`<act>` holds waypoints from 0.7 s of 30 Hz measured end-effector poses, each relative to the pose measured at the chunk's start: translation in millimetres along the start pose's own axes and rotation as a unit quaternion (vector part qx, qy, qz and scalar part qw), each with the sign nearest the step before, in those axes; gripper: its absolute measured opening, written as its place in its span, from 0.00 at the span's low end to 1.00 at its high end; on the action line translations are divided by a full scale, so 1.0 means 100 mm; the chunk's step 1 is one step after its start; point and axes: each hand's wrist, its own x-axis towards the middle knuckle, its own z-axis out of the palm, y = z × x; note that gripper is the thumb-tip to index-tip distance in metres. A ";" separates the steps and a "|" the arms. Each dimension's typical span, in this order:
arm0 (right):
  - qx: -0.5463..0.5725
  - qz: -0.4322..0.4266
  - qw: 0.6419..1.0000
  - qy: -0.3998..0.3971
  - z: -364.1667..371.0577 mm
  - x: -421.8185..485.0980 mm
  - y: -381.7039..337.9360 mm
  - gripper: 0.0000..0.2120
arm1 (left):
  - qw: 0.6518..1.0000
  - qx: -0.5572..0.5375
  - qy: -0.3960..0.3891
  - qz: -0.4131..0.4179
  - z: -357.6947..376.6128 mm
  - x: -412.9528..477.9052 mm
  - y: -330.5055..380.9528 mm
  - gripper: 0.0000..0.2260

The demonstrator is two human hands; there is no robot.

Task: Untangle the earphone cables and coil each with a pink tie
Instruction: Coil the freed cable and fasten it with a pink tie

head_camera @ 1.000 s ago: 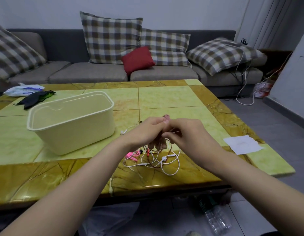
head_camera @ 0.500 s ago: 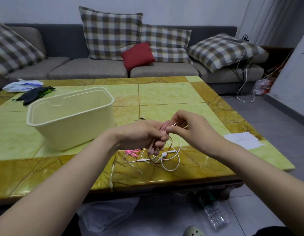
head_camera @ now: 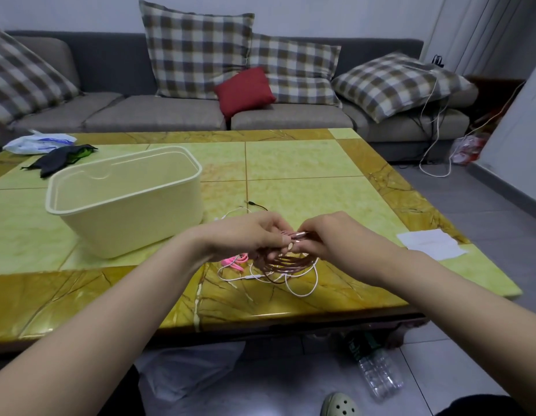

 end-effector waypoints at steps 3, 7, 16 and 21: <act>0.083 0.017 0.996 -0.026 0.00 0.01 0.04 0.16 | 0.996 -0.007 0.082 0.039 0.05 -0.02 -0.10 0.06; 0.114 0.034 0.992 -0.035 0.06 0.03 0.05 0.15 | 0.975 0.193 0.103 0.046 0.18 0.00 -0.18 0.02; 0.236 0.096 0.966 -0.042 0.24 0.11 0.06 0.17 | 0.932 0.347 0.105 0.002 0.39 0.01 -0.20 0.12; 0.282 0.128 0.949 -0.063 0.35 0.11 0.06 0.16 | 0.916 0.391 0.091 -0.023 0.39 0.01 -0.27 0.08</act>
